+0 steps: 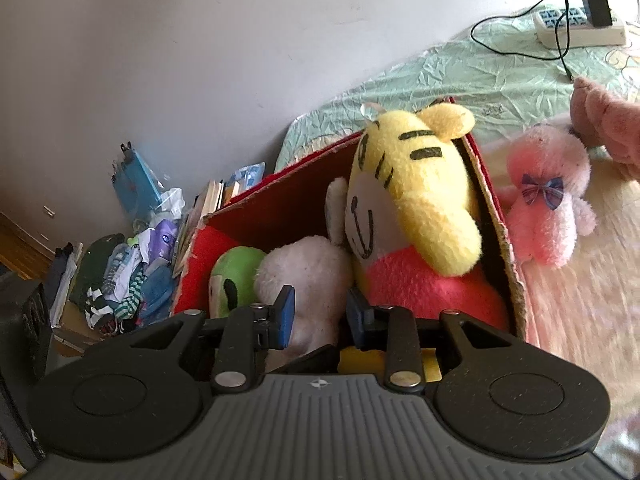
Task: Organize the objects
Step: 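Lower the bunny into the box beside the green plush, open right gripper, then move the right gripper out of the box toward the mauve teddy bear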
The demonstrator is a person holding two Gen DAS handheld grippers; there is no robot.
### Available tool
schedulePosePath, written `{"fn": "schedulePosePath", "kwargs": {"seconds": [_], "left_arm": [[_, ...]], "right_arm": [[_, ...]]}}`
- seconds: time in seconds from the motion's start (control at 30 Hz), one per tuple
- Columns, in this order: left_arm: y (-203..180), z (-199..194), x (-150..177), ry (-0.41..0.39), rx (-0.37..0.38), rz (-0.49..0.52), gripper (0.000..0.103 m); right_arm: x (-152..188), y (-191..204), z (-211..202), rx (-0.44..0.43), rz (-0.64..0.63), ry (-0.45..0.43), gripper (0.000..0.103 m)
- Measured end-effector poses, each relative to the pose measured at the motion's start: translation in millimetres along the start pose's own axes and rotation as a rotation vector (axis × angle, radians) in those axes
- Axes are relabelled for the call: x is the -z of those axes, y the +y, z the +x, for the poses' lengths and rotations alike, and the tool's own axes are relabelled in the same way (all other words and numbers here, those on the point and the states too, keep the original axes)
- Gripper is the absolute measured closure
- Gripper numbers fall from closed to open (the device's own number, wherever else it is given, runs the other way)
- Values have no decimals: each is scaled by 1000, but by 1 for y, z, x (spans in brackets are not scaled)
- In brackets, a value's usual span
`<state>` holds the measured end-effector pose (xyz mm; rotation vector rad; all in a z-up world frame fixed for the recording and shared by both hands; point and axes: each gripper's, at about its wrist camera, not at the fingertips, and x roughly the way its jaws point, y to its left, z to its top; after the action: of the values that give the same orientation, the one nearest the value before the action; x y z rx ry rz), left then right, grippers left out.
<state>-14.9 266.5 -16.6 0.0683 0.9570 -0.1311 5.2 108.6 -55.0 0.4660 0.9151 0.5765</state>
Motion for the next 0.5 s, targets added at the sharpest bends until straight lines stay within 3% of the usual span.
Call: {"fn": "schedulePosePath", "kwargs": {"seconds": [0.33, 0.5], "left_arm": [[-6, -34, 11, -69, -9, 15, 15], [-17, -47, 17, -91, 40, 46, 12]], "right_arm": [[16, 10, -28, -7, -26, -39, 71], [23, 12, -49, -6, -38, -88, 71]]}}
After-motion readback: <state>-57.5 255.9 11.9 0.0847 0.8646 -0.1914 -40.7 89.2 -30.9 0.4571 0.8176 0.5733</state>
